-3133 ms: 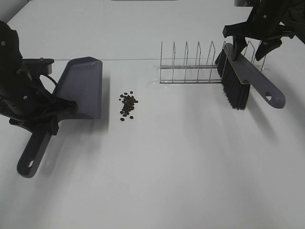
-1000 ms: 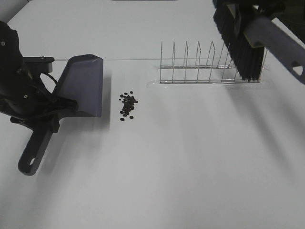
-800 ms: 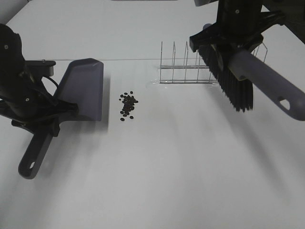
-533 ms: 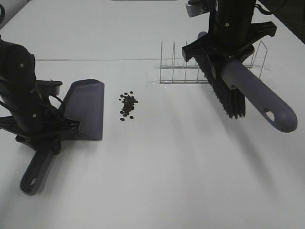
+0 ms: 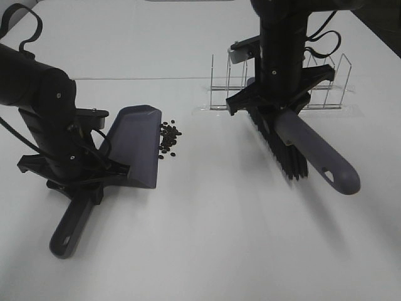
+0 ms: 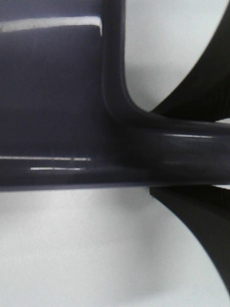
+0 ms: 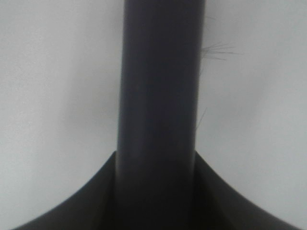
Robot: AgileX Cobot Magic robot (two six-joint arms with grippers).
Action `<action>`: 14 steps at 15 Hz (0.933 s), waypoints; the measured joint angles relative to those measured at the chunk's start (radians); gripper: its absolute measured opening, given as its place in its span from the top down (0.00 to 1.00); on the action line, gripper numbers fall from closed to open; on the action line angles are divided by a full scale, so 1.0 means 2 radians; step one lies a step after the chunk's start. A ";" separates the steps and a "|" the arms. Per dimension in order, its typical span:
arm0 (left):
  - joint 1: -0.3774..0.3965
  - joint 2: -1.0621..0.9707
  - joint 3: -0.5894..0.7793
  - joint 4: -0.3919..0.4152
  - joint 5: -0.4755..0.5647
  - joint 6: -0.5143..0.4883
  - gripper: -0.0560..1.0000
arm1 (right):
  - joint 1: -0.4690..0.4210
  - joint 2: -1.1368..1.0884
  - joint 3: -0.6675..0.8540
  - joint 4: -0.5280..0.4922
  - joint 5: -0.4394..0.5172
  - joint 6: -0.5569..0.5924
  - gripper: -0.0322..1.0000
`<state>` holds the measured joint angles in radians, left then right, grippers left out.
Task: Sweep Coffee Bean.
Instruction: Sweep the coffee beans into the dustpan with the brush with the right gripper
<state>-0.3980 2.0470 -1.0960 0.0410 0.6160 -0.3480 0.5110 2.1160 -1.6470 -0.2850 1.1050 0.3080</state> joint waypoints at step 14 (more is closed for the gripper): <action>0.000 0.001 -0.001 -0.001 0.002 0.000 0.61 | 0.099 0.192 -0.309 0.120 0.058 -0.175 0.61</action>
<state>-0.3980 2.0480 -1.0970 0.0390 0.6200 -0.3480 0.7080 2.5000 -2.2650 -0.0460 1.2200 -0.0420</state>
